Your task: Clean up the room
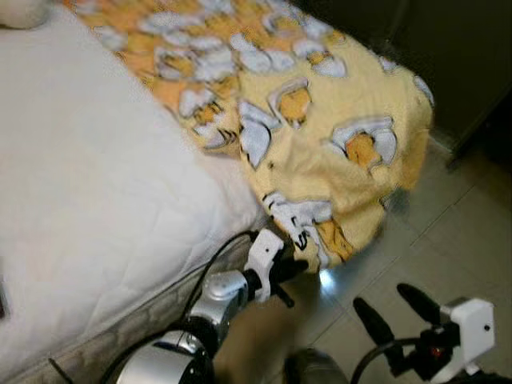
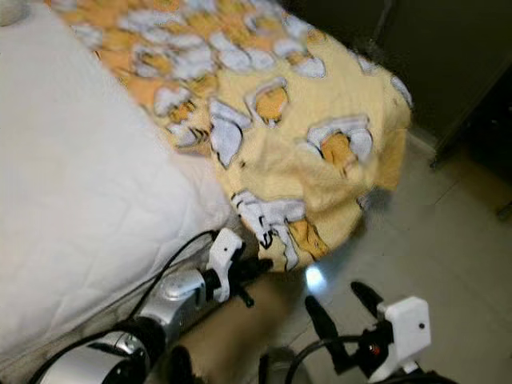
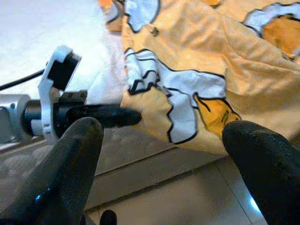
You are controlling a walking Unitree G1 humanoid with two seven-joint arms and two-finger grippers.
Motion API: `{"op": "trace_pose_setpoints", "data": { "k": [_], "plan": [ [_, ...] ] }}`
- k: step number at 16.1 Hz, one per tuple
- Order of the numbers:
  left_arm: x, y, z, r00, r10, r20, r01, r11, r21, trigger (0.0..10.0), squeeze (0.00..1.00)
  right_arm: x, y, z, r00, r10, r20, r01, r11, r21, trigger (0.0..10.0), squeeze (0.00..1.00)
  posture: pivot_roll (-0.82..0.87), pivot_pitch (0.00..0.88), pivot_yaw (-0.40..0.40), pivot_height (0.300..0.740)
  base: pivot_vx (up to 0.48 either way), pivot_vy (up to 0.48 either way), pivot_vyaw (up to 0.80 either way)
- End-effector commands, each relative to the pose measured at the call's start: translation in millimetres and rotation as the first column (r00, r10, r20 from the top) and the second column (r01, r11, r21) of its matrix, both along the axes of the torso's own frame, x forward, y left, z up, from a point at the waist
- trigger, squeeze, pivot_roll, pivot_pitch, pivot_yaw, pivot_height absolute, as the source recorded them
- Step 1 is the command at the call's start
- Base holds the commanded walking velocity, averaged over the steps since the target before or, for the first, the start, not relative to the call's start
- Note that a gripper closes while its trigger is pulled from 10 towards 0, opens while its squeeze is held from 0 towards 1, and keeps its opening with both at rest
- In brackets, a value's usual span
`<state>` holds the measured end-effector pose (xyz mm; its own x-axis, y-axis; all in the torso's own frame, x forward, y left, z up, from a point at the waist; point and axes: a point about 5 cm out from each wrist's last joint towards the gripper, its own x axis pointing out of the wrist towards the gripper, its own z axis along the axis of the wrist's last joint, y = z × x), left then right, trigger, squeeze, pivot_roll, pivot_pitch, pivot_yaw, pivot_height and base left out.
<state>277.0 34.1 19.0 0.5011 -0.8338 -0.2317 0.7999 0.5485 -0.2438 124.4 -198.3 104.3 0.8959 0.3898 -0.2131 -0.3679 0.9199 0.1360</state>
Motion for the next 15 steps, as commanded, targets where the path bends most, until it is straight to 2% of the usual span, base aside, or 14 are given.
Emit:
{"op": "trace_pose_setpoints", "data": {
  "k": [1,5,8,11,15],
  "plan": [
    [-7.7,-1.6,-4,0.999,-0.034,-0.003,0.034,0.999,-0.017,0.0,0.00,3.8,-0.8,3,1.000,0.012,0.009,-0.012,1.000,-0.001,10.0,0.01,-0.36,0.136,-0.008,0.740,0.000,-0.480,0.00],
    [-10.8,0.4,-8,0.999,-0.049,-0.017,0.049,0.999,-0.008,0.0,0.00,0.7,1.9,2,0.998,0.058,-0.018,-0.058,0.998,0.004,10.0,0.01,-0.36,0.140,-0.010,0.740,0.000,-0.480,0.00],
    [-13.7,-0.1,-8,0.997,-0.079,-0.015,0.078,0.997,-0.021,0.0,0.00,-0.5,0.3,-3,0.997,0.065,-0.032,-0.065,0.998,0.006,10.0,0.01,-0.36,0.144,-0.012,0.740,0.000,0.000,0.00],
    [-26.3,-4.4,-15,0.986,-0.166,-0.024,0.166,0.986,-0.008,0.0,0.00,-0.8,-4.5,-6,0.997,0.068,-0.041,-0.068,0.998,0.001,10.0,0.01,-0.36,0.144,-0.012,0.740,0.000,0.000,0.00],
    [-40.2,-2.5,-25,0.972,-0.231,-0.040,0.233,0.972,0.037,0.0,0.00,-1.0,-4.2,-10,0.996,0.072,-0.043,-0.072,0.997,-0.001,10.0,0.01,-0.36,0.143,-0.012,0.740,0.000,-0.077,0.00]
  ]
}}
